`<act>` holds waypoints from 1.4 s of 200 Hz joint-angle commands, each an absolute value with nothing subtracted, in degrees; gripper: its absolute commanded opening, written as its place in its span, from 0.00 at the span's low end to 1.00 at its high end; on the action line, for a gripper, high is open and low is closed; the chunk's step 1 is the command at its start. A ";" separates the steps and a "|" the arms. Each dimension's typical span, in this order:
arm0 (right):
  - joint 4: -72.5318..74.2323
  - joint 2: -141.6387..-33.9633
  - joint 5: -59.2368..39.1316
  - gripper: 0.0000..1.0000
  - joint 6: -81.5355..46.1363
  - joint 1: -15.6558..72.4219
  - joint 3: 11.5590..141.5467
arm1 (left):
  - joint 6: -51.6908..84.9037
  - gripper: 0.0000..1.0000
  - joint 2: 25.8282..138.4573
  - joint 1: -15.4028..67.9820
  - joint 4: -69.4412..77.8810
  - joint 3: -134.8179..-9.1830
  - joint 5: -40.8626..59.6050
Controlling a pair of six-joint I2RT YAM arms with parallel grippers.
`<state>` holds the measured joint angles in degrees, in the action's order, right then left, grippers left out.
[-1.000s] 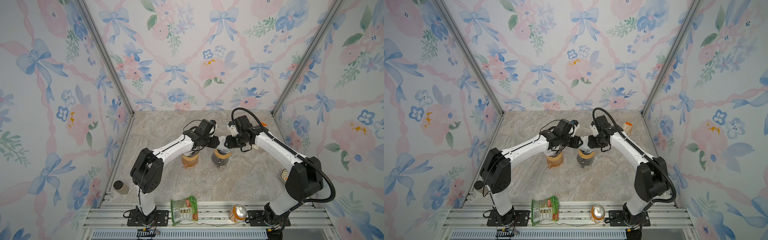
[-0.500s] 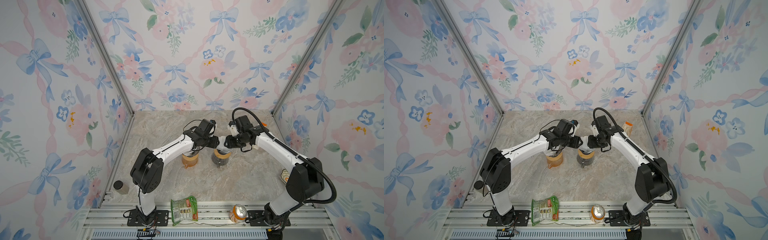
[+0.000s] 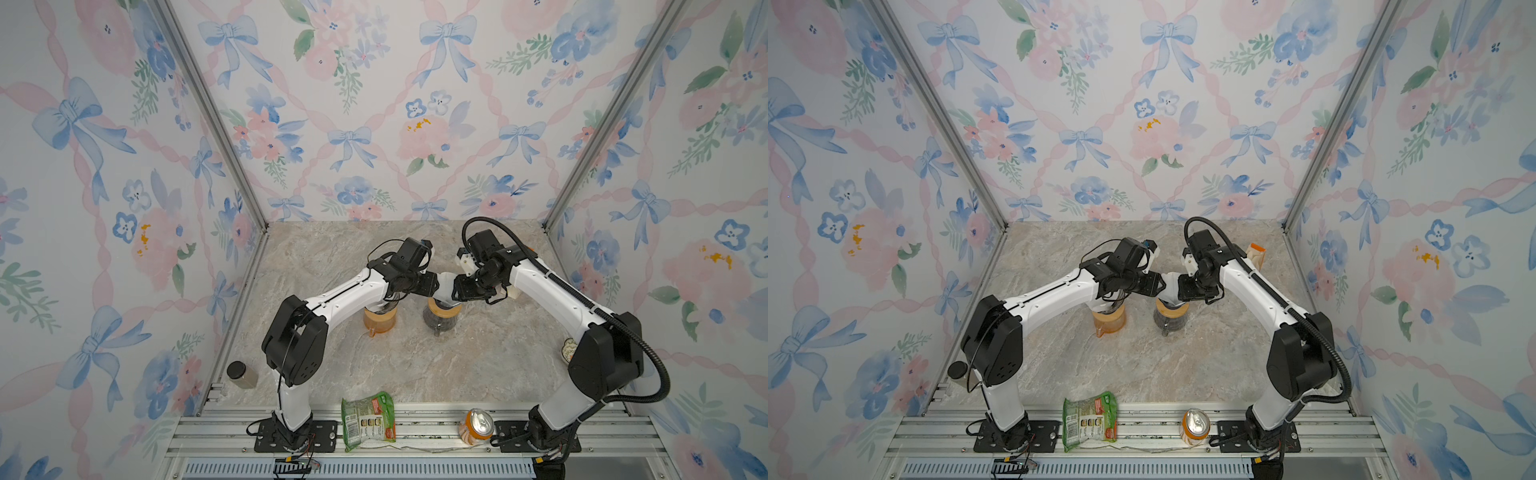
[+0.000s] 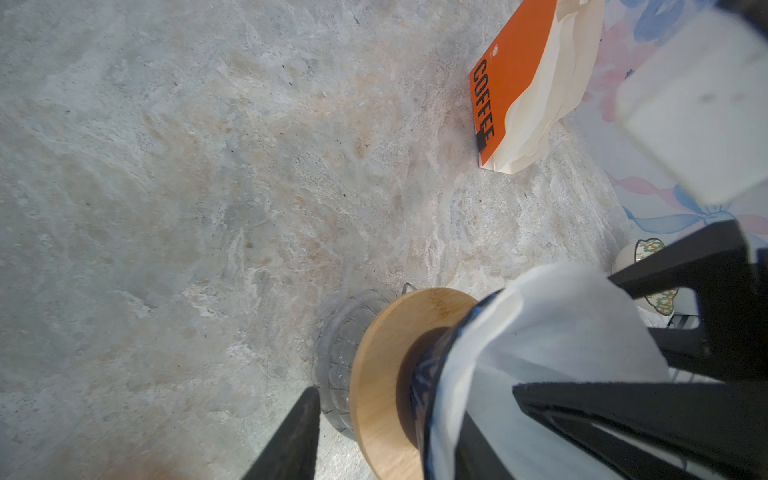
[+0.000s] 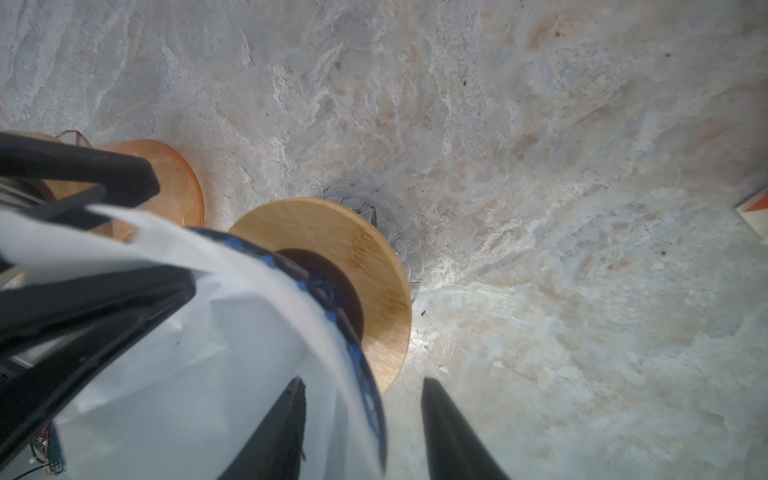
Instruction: Place the coffee filter in the dripper
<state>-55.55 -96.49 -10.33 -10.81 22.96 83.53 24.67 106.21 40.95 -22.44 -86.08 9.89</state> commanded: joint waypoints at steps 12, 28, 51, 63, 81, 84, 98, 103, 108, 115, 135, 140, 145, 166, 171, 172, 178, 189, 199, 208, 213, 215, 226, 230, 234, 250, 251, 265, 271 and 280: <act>-60.36 -98.31 -10.74 0.49 -8.72 22.81 86.63 | 23.63 0.46 107.39 41.40 -23.55 -87.48 9.49; -59.31 -97.72 -10.83 0.50 -9.12 22.83 86.57 | 23.63 0.46 107.50 41.41 -23.55 -87.68 9.58; -56.63 -97.05 -11.18 0.50 -10.00 22.71 86.71 | 23.52 0.46 107.73 41.40 -23.49 -88.10 9.67; -54.97 -97.12 -11.19 0.50 -10.62 22.59 86.80 | 23.37 0.47 107.80 41.40 -23.55 -88.39 9.74; -52.05 -97.45 -10.90 0.50 -11.55 22.22 86.61 | 23.24 0.46 108.02 41.40 -23.55 -88.59 9.84; -51.61 -97.53 -10.94 0.50 -11.72 22.15 86.65 | 23.15 0.46 108.02 41.40 -23.55 -88.55 9.84; -49.69 -98.41 -11.38 0.50 -12.16 21.91 86.70 | 23.17 0.46 108.15 41.40 -23.55 -88.57 9.88; -49.14 -98.81 -11.68 0.50 -12.37 21.81 86.72 | 23.20 0.46 108.19 41.40 -23.54 -88.51 9.88; -48.54 -99.23 -12.21 0.50 -12.69 21.56 86.83 | 23.17 0.47 108.33 41.40 -23.55 -88.44 9.93; -47.78 -99.69 -12.60 0.50 -13.27 21.37 86.76 | 23.20 0.46 108.32 41.40 -23.55 -88.48 10.02; -46.33 -100.54 -11.56 0.50 -14.81 20.87 86.74 | 23.06 0.47 108.13 41.40 -23.55 -88.34 9.93; -46.23 -100.67 -10.94 0.49 -15.06 20.83 86.83 | 23.06 0.47 108.10 41.40 -23.55 -88.21 9.84; -46.07 -100.77 -10.42 0.49 -15.19 20.83 86.84 | 23.09 0.47 108.04 41.40 -23.51 -88.13 9.84; -45.67 -100.99 -9.97 0.48 -15.59 20.48 86.79 | 23.02 0.47 107.86 41.31 -23.61 -87.98 9.71; -45.55 -100.99 -10.06 0.48 -15.63 20.41 86.69 | 22.94 0.47 107.95 41.31 -23.69 -87.98 9.75; -45.54 -100.99 -10.08 0.48 -15.64 20.40 86.72 | 22.94 0.47 107.98 41.31 -23.71 -87.98 9.71; -45.59 -101.07 -10.21 0.48 -15.52 20.38 86.89 | 22.86 0.47 107.95 41.26 -23.82 -88.05 9.67; -46.17 -101.25 -11.08 0.48 -15.12 20.39 87.40 | 22.85 0.47 108.05 41.22 -23.90 -88.05 9.63; -46.47 -101.10 -11.92 0.48 -14.80 20.48 87.68 | 22.93 0.47 107.96 41.26 -23.87 -88.07 9.65; -46.70 -100.67 -12.59 0.48 -14.29 20.49 87.70 | 22.89 0.47 107.85 41.22 -23.86 -87.99 9.62; -46.87 -100.36 -12.78 0.48 -13.96 20.62 87.74 | 22.89 0.47 107.85 41.22 -23.89 -88.06 9.60; -46.98 -100.21 -12.84 0.48 -13.84 20.69 87.72 | 22.91 0.47 107.91 41.22 -23.90 -88.07 9.65; -47.35 -99.32 -12.92 0.49 -13.14 20.83 87.52 | 22.94 0.47 107.74 41.25 -23.90 -88.13 9.56; -47.45 -98.92 -12.96 0.49 -12.97 20.81 87.40 | 22.94 0.47 107.80 41.22 -23.91 -88.15 9.57; -47.52 -98.59 -13.01 0.49 -12.92 20.88 87.22 | 22.94 0.47 107.75 41.23 -23.90 -88.22 9.52; -47.56 -96.81 -12.77 0.50 -12.40 20.82 86.43 | 23.00 0.47 107.66 41.22 -23.83 -88.55 9.49; -47.55 -96.70 -12.71 0.50 -12.40 20.82 86.41 | 22.97 0.47 107.62 41.22 -23.87 -88.61 9.49; -47.30 -95.15 -12.60 0.50 -12.23 20.83 85.75 | 22.97 0.50 107.43 41.22 -23.90 -89.09 9.34; -47.29 -95.11 -12.56 0.50 -12.29 20.75 85.55 | 23.02 0.51 107.34 41.22 -23.88 -89.36 9.25; -47.29 -93.73 -12.30 0.50 -12.26 20.73 85.43 | 22.89 0.53 107.24 41.22 -23.91 -89.77 9.23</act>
<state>-46.72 -98.41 -12.23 -13.23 21.37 85.71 24.03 107.35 40.95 -22.68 -87.61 9.85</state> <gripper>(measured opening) 0.496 0.511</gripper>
